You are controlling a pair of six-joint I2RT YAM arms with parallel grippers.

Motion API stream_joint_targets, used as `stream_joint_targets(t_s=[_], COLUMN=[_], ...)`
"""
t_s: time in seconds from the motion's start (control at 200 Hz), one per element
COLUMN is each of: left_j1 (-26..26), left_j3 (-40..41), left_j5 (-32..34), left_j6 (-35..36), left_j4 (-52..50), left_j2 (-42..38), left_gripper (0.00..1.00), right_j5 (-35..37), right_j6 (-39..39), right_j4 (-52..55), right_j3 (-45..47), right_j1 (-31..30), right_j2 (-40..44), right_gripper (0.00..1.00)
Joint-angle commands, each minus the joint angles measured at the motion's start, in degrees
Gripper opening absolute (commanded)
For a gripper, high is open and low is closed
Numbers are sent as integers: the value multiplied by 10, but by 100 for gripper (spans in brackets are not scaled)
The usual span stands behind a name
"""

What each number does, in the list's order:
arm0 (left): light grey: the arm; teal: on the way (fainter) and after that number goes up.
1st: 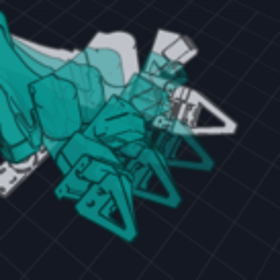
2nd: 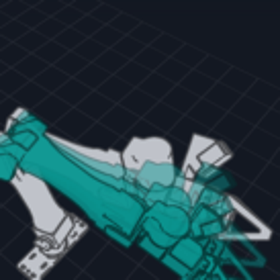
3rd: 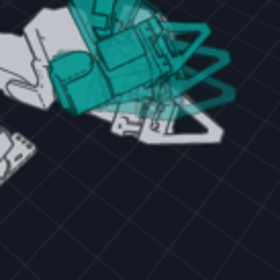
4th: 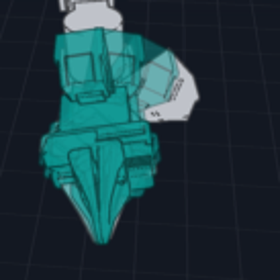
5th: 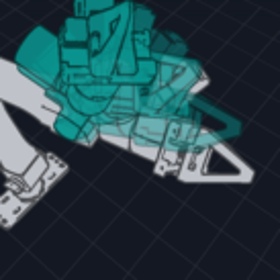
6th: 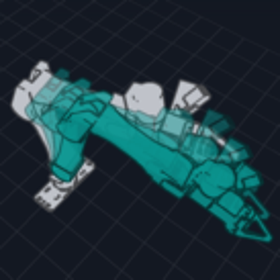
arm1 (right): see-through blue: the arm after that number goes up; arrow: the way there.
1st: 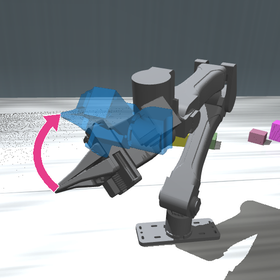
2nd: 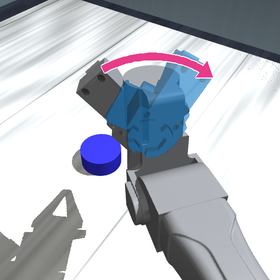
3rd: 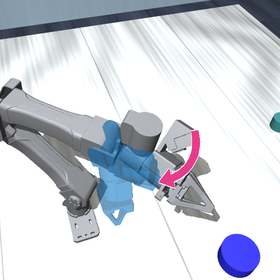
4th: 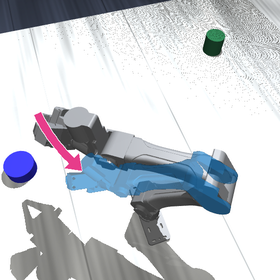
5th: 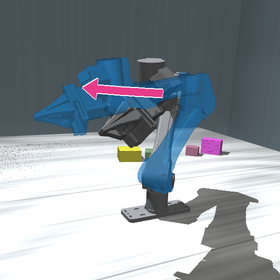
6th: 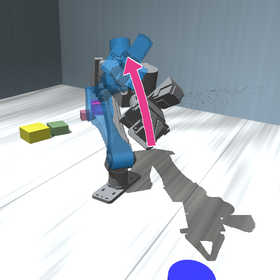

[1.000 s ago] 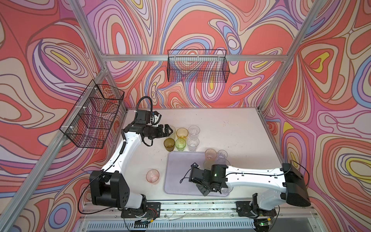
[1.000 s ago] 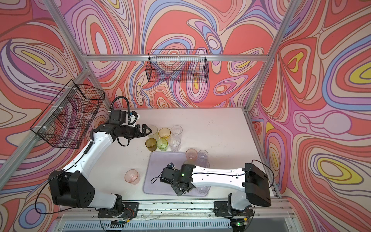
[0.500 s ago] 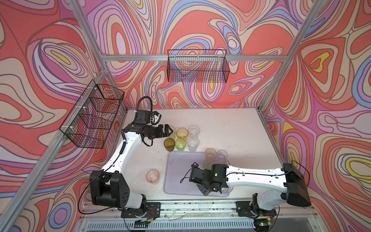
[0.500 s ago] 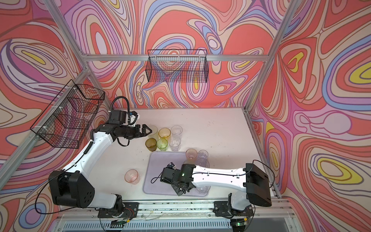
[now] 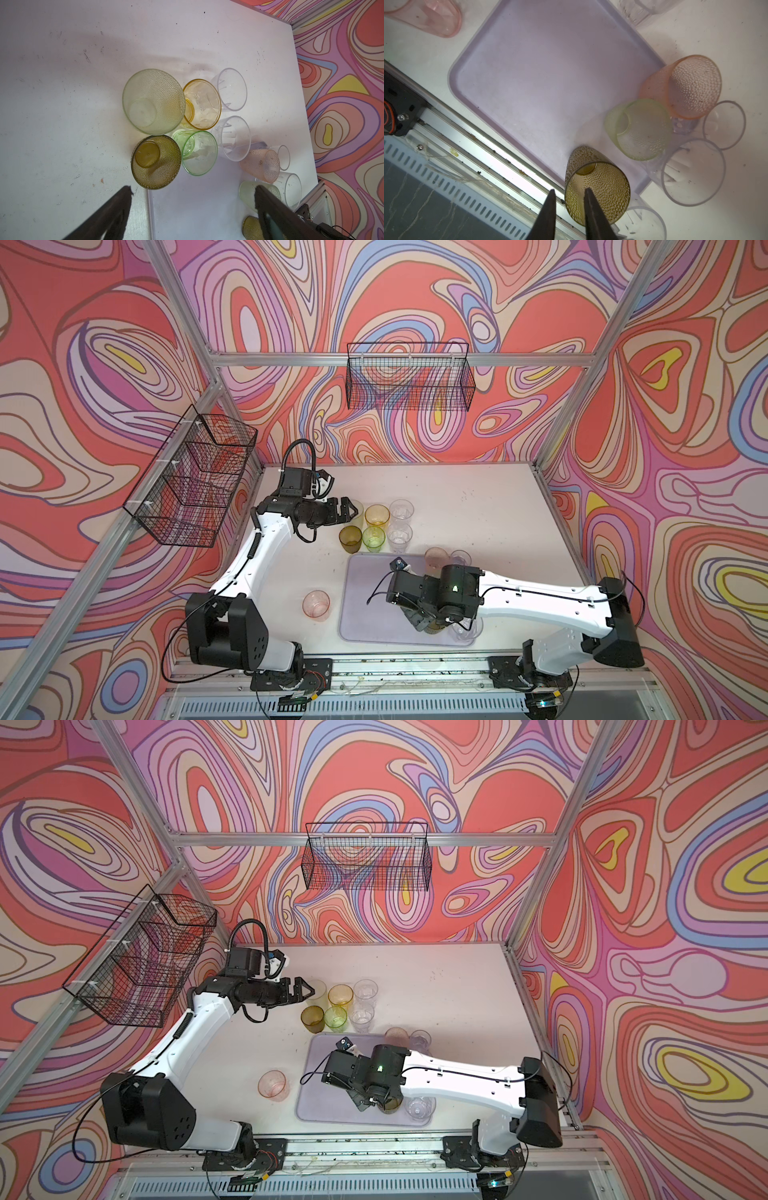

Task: Place the glasses into the tray
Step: Place the glass on the tray.

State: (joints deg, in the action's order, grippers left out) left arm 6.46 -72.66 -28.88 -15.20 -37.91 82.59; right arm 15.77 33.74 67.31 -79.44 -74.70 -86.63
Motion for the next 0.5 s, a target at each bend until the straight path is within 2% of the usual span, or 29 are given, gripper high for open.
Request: stream_joint_targets(t_s=[0.0, 0.496], left_j1=[2, 3], left_j3=[-17, -19], left_j5=[2, 11], left_j6=[6, 11], left_j4=[-14, -19], left_j2=[1, 3], left_gripper=[95, 95], right_j5=[39, -15], right_j6=[-10, -91], right_j4=[29, -15], right_j3=[-27, -47], right_j1=[6, 129], right_j2=[-2, -2], right_gripper=[26, 29])
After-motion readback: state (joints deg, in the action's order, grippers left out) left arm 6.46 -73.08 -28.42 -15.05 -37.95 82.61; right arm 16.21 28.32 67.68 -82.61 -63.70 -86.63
